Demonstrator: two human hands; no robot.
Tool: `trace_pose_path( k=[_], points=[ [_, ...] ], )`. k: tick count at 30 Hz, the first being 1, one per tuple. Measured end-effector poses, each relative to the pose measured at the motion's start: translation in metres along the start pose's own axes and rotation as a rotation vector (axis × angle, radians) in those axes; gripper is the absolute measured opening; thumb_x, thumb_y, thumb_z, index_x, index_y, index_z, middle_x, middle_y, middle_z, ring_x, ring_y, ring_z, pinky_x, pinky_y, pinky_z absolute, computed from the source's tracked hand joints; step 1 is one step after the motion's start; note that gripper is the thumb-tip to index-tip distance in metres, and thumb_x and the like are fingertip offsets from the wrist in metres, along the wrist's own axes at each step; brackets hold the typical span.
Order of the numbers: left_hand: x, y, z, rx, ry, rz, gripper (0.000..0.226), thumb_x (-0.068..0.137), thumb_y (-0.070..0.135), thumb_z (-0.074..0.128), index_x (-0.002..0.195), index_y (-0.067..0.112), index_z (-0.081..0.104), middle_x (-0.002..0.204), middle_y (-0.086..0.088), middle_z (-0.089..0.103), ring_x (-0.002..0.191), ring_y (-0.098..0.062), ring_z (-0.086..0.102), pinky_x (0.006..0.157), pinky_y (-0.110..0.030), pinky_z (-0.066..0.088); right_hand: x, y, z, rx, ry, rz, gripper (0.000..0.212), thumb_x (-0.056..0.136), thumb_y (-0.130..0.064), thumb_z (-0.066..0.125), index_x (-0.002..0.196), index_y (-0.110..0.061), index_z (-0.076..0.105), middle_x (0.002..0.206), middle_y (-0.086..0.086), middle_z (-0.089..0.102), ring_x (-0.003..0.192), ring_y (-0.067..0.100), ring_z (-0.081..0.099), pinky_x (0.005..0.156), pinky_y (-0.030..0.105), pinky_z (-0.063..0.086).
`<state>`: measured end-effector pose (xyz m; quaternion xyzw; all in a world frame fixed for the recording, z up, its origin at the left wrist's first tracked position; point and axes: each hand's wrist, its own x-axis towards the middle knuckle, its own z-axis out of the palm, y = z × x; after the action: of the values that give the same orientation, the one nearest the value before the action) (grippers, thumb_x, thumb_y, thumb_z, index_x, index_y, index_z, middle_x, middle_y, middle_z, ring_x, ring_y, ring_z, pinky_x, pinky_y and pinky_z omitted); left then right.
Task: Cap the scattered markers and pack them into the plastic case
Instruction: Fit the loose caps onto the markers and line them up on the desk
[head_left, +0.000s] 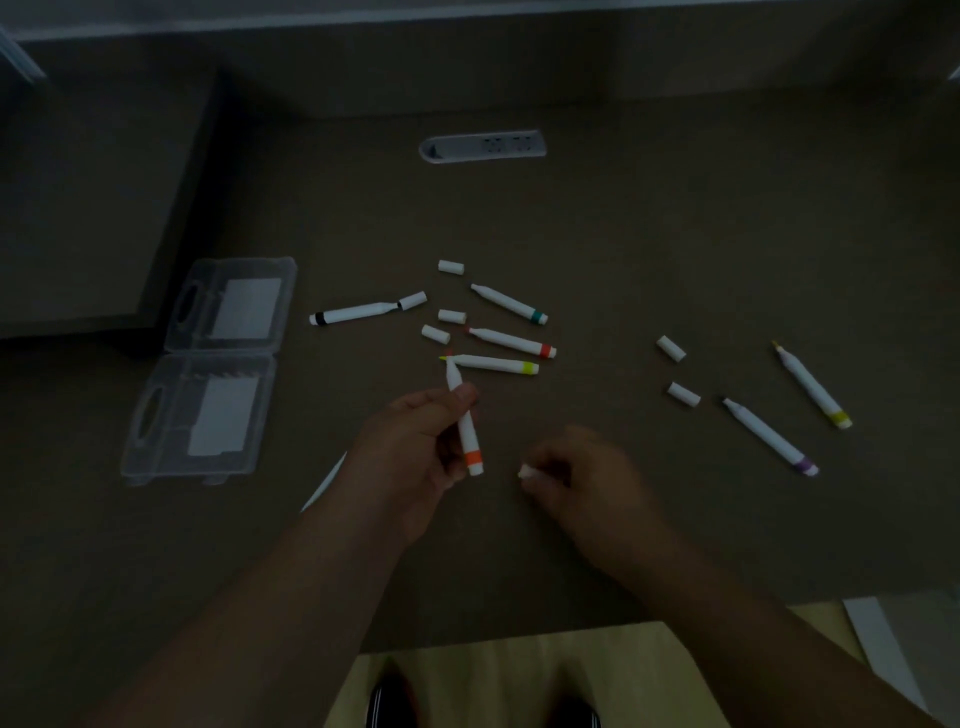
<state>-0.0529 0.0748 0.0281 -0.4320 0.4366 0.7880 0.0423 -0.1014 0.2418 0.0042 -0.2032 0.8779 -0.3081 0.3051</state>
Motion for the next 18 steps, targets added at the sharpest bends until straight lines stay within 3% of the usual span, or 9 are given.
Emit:
trace_pose_path(
  k=[3,6,12,18],
  points=[
    [0.001,-0.001,-0.001,0.007,0.004,-0.013,0.015,0.088,0.022,0.065,0.100,0.014,0.068,0.088,-0.003,0.063,0.079,-0.016,0.058,0.056,-0.030,0.049,0.001,-0.013,-0.019,0.651,0.039,0.315,0.011,0.091,-0.024,0.064,0.098,-0.032,0.067,0.104,-0.006,0.066,0.094,0.008,0.062,0.081,0.027,0.052],
    [0.000,-0.001,0.000,0.025,-0.037,-0.020,0.018,0.090,0.023,0.063,0.102,0.012,0.071,0.090,-0.003,0.063,0.080,-0.016,0.058,0.056,-0.029,0.050,0.002,-0.016,-0.032,1.241,-0.067,0.477,0.028,0.080,-0.016,0.068,0.109,-0.017,0.069,0.104,0.008,0.066,0.088,0.019,0.061,0.080,0.034,0.052],
    [-0.003,-0.002,0.001,0.007,-0.122,-0.044,0.027,0.089,0.026,0.063,0.108,0.010,0.073,0.084,-0.002,0.063,0.075,-0.014,0.058,0.057,-0.029,0.052,0.001,-0.017,-0.033,1.503,-0.189,0.501,0.041,0.076,-0.017,0.068,0.116,-0.008,0.070,0.087,0.007,0.067,0.072,0.014,0.061,0.068,0.029,0.049],
    [-0.001,-0.006,0.000,0.007,-0.165,-0.044,0.032,0.079,0.027,0.066,0.105,0.009,0.073,0.082,-0.002,0.067,0.075,-0.014,0.062,0.058,-0.029,0.053,-0.004,-0.019,-0.030,1.505,-0.177,0.468,0.039,0.073,-0.015,0.068,0.111,-0.009,0.070,0.085,0.007,0.068,0.071,0.014,0.061,0.067,0.029,0.049]
  ],
)
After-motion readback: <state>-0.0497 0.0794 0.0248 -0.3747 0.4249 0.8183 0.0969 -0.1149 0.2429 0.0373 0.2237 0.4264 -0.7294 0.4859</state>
